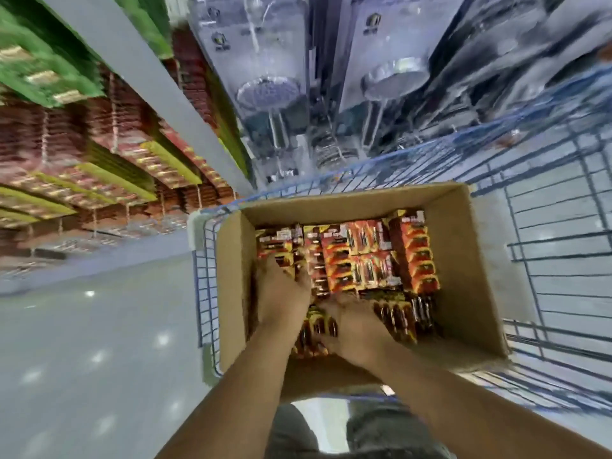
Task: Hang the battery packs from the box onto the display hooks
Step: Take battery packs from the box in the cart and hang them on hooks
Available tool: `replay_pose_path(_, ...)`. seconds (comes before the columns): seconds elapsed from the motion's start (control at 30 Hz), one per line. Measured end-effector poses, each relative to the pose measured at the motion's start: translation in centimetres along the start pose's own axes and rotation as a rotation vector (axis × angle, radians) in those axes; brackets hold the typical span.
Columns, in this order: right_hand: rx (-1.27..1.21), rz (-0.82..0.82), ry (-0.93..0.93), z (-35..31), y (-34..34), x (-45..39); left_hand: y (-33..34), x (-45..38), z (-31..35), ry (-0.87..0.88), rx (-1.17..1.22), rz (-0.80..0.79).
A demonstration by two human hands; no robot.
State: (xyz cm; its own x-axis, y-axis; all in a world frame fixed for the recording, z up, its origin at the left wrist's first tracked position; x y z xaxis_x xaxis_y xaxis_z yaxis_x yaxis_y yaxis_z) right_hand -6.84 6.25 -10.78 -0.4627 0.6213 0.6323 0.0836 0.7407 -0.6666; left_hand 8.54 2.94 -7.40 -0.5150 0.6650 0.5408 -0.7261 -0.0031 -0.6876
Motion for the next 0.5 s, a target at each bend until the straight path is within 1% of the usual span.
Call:
replay_pose_path(0.13, 0.113, -0.017, -0.054, 0.0, 1.7, -0.5, 2.6, -0.6, -1.5, -0.07, -0.179, -0.017)
replay_pose_path(0.23, 0.133, -0.026, -0.061, 0.6, 1.7, -0.9, 3.7, -1.9, -2.2, -0.065, -0.246, 0.028)
replay_pose_path(0.37, 0.032, -0.167, -0.047, 2.3, 1.5, -0.6, 4.2, -2.7, -2.0, -0.076, -0.338, 0.083)
replay_pose_path(0.5, -0.076, -0.215, 0.071, 6.0, 0.5, 0.8, 4.8, -2.9, -2.4, -0.041, -0.398, 0.071)
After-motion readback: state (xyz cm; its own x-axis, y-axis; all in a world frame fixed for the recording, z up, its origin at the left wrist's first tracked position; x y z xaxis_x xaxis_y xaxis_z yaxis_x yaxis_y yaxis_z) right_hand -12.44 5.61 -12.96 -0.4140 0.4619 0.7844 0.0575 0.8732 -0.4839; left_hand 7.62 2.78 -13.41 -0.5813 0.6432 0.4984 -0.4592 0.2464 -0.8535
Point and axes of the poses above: each hand's wrist, its own x-axis away from the middle knuckle, its own y-axis out of the palm, z = x × y, the point moved 6 cm from there along -x, towards the middle knuckle, and after that the axes turned 6 degrees about x, right-handed, at the moved point
